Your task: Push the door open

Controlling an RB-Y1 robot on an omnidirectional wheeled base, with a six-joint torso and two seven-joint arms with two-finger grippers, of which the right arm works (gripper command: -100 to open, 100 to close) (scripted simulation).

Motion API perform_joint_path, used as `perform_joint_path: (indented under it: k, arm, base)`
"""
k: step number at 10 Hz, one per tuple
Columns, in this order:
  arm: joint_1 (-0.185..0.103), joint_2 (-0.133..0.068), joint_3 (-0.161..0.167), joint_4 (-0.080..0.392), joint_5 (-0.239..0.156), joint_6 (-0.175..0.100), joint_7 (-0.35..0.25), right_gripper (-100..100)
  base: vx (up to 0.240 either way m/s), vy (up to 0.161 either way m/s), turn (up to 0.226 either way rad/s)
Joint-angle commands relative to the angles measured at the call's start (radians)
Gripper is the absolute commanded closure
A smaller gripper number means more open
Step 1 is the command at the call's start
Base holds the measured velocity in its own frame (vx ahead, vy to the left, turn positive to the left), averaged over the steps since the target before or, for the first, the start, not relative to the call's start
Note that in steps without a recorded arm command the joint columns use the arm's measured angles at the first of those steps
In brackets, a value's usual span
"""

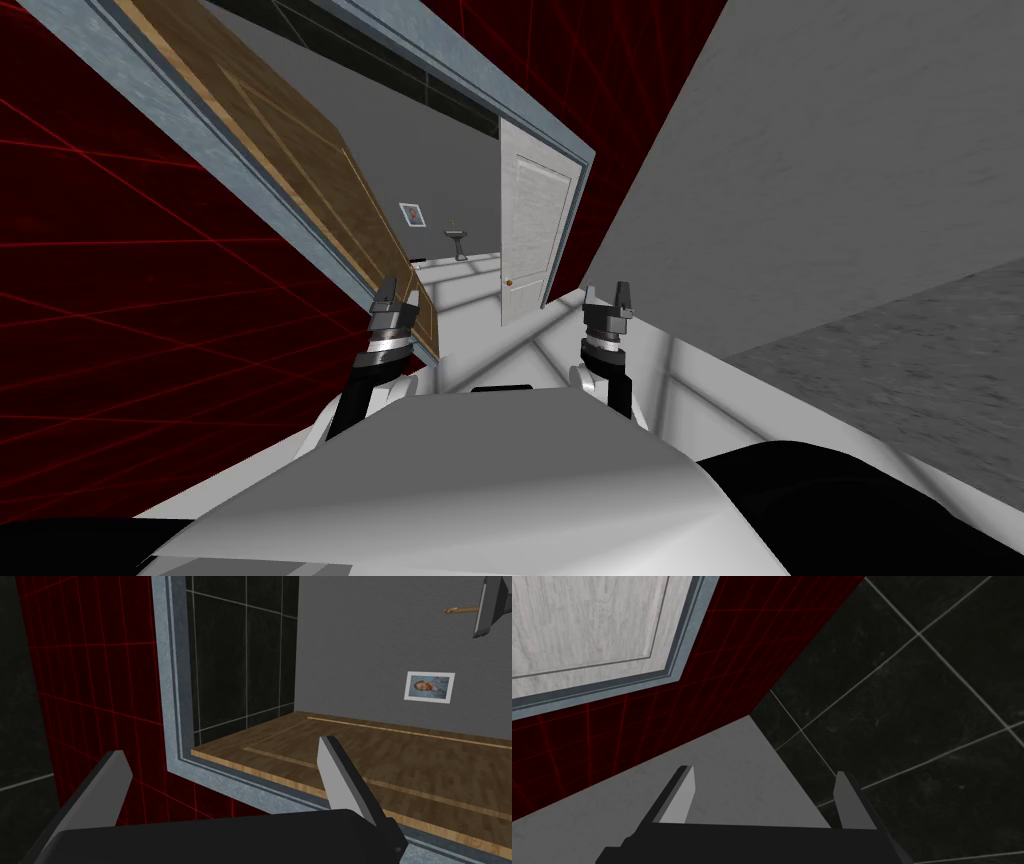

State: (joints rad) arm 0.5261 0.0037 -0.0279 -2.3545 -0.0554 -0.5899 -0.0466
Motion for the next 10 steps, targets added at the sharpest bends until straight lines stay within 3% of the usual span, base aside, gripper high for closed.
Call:
perform_joint_path:
  k: [1,5,10]
  arm:
    - [-0.010,-0.007,0.000,0.029,0.011,-0.007,0.020,-100]
    - [-0.029,-0.020,0.001,0.087,0.033,-0.020,0.059,-100]
    - [-0.066,-0.041,0.002,0.196,0.073,-0.046,0.132,-100]
  base:
    - [0.142,0.004,0.049]
    - [0.036,0.002,0.000]
    - [0.070,0.003,0.012]
